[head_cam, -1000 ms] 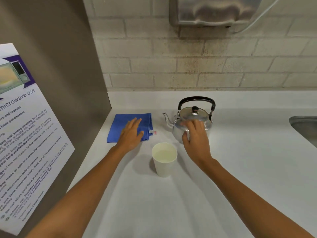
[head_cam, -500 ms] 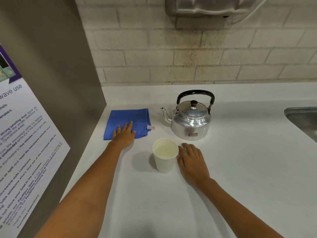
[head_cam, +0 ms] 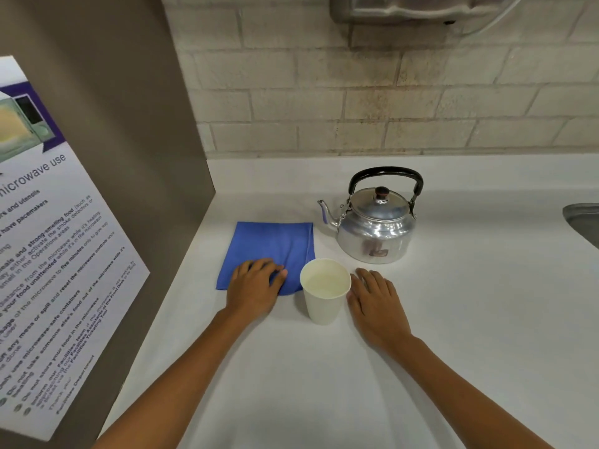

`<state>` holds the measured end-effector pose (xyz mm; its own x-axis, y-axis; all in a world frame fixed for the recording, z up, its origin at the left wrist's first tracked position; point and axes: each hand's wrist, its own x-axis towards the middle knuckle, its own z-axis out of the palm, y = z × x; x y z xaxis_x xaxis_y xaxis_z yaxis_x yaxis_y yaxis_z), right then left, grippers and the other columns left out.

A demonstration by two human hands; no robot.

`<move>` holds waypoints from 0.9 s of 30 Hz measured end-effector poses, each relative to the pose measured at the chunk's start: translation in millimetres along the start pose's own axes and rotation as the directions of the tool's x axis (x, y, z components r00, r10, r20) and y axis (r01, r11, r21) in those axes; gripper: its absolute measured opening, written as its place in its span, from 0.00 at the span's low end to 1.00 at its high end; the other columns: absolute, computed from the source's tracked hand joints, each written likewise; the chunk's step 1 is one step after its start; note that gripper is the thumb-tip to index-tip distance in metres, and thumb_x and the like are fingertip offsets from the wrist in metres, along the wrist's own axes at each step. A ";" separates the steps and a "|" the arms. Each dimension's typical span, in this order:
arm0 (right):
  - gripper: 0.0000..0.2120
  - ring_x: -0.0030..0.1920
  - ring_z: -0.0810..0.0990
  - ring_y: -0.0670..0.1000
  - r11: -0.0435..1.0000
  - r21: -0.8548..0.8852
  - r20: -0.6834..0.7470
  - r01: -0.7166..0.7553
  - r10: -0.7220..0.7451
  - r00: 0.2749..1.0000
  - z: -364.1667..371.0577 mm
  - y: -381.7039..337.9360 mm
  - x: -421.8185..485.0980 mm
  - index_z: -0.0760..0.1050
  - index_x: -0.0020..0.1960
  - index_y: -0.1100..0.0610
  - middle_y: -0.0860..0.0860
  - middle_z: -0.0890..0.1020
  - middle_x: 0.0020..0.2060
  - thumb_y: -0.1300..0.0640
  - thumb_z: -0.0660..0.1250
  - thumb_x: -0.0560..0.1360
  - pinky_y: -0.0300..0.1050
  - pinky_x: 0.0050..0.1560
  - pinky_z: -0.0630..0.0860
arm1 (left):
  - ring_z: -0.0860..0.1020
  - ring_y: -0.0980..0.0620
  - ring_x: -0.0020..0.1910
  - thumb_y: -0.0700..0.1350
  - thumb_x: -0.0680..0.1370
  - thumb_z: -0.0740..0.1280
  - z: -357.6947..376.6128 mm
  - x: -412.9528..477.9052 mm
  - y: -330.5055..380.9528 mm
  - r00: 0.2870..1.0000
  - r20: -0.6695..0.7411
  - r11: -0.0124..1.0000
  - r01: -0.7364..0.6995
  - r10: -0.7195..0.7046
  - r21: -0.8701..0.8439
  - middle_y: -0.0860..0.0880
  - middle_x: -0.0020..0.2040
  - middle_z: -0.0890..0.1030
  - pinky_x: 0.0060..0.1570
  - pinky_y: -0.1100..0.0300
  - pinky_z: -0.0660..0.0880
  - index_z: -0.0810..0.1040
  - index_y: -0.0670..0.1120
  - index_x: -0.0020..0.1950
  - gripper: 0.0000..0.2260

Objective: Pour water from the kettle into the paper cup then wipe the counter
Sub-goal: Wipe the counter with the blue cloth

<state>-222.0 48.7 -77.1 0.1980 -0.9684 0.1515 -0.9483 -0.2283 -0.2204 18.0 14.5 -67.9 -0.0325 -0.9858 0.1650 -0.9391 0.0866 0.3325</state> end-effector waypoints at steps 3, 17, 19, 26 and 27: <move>0.20 0.71 0.61 0.54 1.000 0.003 0.012 -0.006 0.006 1.000 -0.3 -0.4 -0.7 0.61 0.70 0.54 0.53 0.65 0.72 0.52 0.49 0.80 0.51 0.72 0.58 | 0.61 0.44 0.71 0.59 0.77 0.57 -5.9 20.4 4.5 1.000 0.016 1.000 0.010 -0.010 -0.012 0.50 0.71 0.67 0.69 0.51 0.56 0.70 0.50 0.65 0.21; 0.19 0.71 0.62 0.55 1.000 0.002 0.004 0.004 -0.004 1.000 -1.1 -1.5 -1.3 0.61 0.70 0.55 0.54 0.65 0.71 0.53 0.50 0.80 0.52 0.72 0.58 | 0.36 0.38 0.74 0.60 0.78 0.52 24.2 26.9 18.9 0.940 0.331 0.963 -0.156 0.078 0.219 0.51 0.77 0.39 0.71 0.39 0.38 0.39 0.62 0.72 0.28; 0.20 0.71 0.61 0.55 1.000 0.021 0.005 0.001 -0.001 1.000 -1.7 -1.4 -2.4 0.61 0.70 0.55 0.54 0.65 0.71 0.53 0.50 0.80 0.53 0.73 0.57 | 0.39 0.43 0.75 0.57 0.80 0.48 21.3 23.3 9.4 0.941 0.313 0.970 -0.185 0.130 0.156 0.54 0.77 0.43 0.73 0.43 0.39 0.43 0.63 0.72 0.23; 0.23 0.75 0.54 0.54 0.997 0.069 0.027 -0.046 0.045 0.999 -0.2 -1.1 -2.5 0.55 0.73 0.57 0.55 0.59 0.74 0.50 0.49 0.80 0.51 0.75 0.52 | 0.40 0.46 0.76 0.52 0.82 0.48 17.1 34.4 7.3 0.929 0.310 0.975 -0.222 0.203 0.026 0.55 0.77 0.47 0.73 0.47 0.39 0.49 0.60 0.73 0.20; 0.24 0.75 0.54 0.54 0.995 0.080 0.026 -0.060 0.058 0.998 -0.1 -0.8 -2.4 0.55 0.73 0.57 0.55 0.59 0.74 0.50 0.49 0.80 0.51 0.76 0.52 | 0.40 0.47 0.76 0.52 0.82 0.48 17.9 34.7 6.9 0.919 0.320 0.968 -0.251 0.230 0.026 0.55 0.77 0.46 0.73 0.47 0.38 0.48 0.60 0.73 0.20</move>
<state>-221.7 51.2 -77.2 0.1492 -0.9823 0.1132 -0.9356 -0.1773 -0.3053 4.2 -21.7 -76.4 -0.3556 -0.9321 -0.0688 -0.9092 0.3279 0.2564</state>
